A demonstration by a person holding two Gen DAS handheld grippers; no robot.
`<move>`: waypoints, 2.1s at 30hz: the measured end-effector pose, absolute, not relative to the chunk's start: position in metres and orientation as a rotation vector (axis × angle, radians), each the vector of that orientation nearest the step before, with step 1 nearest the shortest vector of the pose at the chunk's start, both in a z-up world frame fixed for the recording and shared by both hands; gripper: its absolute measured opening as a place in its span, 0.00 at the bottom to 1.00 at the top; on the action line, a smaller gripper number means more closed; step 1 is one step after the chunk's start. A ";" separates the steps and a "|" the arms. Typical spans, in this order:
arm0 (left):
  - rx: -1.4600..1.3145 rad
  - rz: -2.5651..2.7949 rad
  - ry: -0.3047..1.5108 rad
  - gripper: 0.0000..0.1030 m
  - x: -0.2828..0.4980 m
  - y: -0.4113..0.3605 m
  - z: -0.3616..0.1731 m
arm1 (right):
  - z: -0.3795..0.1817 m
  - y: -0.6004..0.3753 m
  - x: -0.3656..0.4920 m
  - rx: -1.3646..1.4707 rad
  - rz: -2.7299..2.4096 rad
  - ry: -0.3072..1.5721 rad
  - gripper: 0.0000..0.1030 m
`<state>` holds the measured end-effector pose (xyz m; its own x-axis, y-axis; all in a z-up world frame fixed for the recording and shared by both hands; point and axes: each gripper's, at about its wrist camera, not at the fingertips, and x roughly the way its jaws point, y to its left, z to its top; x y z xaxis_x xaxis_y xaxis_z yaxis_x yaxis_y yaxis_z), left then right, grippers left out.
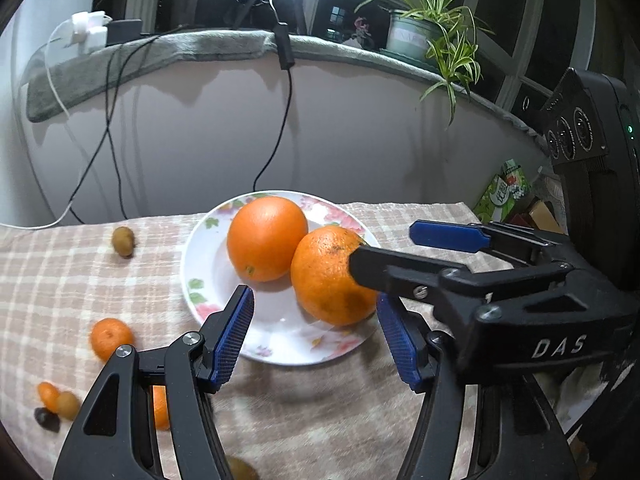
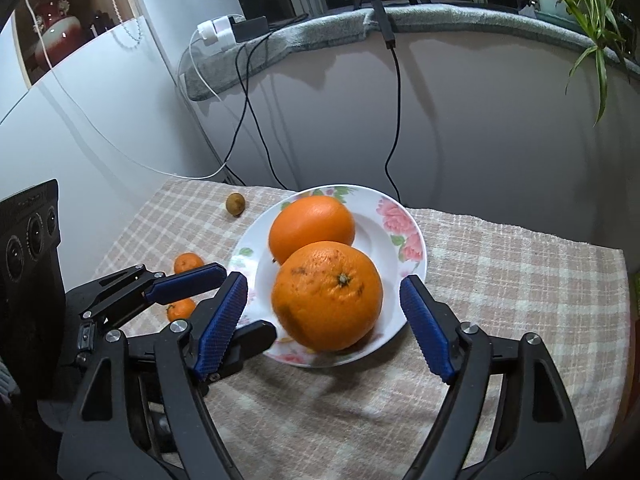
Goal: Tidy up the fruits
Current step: 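Set the orange beside the first one and open the right gripper, then grasp the kiwi with the left gripper while the right gripper grasps a mandarin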
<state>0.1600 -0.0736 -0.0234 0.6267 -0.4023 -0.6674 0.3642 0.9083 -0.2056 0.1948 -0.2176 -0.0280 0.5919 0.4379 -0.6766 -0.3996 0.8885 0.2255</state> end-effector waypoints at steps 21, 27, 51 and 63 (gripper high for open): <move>-0.096 -0.356 0.778 0.61 0.085 0.022 -0.040 | -0.026 -0.177 0.135 -0.012 0.593 0.744 0.79; -0.144 -0.344 0.826 0.45 0.077 0.038 -0.058 | -0.040 -0.153 0.117 -0.072 0.647 0.780 0.79; -0.202 -0.350 0.918 0.33 0.140 0.048 -0.077 | -0.094 -0.095 0.111 -0.172 0.755 0.934 0.45; -0.219 -0.383 0.952 0.34 0.148 0.045 -0.085 | -0.100 -0.091 0.118 -0.181 0.754 0.959 0.32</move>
<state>0.1479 0.0448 -0.0849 0.5203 -0.4111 -0.7485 0.2211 0.9114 -0.3469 0.1184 -0.0905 -0.1004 0.3452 0.5008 -0.7938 -0.6535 0.7353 0.1797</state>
